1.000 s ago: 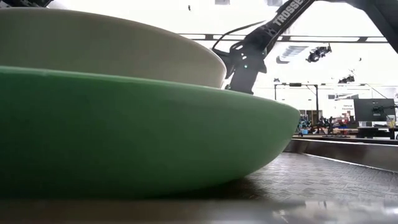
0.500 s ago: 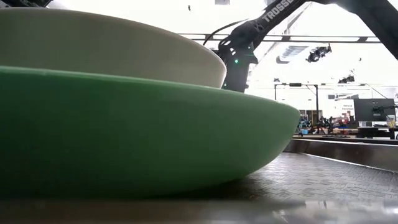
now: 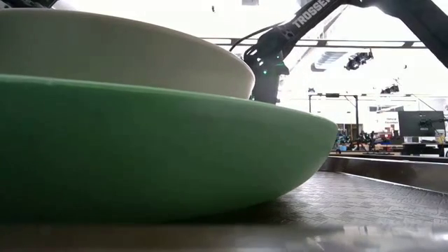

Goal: Set up tray
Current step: Put the red napkin on the brown serving tray

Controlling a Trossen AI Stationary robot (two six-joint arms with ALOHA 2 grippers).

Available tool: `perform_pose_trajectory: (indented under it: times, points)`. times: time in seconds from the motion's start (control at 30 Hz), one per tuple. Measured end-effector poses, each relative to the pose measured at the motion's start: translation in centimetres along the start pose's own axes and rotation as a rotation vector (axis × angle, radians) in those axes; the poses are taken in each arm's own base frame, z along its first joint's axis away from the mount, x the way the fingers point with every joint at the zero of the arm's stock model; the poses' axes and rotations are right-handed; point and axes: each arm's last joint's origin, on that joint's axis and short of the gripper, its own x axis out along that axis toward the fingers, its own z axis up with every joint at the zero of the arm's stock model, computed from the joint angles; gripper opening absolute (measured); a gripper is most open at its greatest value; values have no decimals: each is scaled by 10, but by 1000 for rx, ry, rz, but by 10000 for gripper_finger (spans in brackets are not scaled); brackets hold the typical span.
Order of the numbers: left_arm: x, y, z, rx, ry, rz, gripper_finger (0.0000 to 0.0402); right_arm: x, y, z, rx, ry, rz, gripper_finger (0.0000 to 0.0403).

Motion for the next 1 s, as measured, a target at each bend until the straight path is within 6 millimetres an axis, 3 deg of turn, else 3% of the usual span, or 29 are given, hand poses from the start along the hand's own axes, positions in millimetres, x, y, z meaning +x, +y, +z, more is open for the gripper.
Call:
perform_pose_trajectory:
  times: [1.0]
  points:
    - [0, 0, 0, 19, -5, -3, 136, 0, -9, -11, -14, 112, -94, 110]
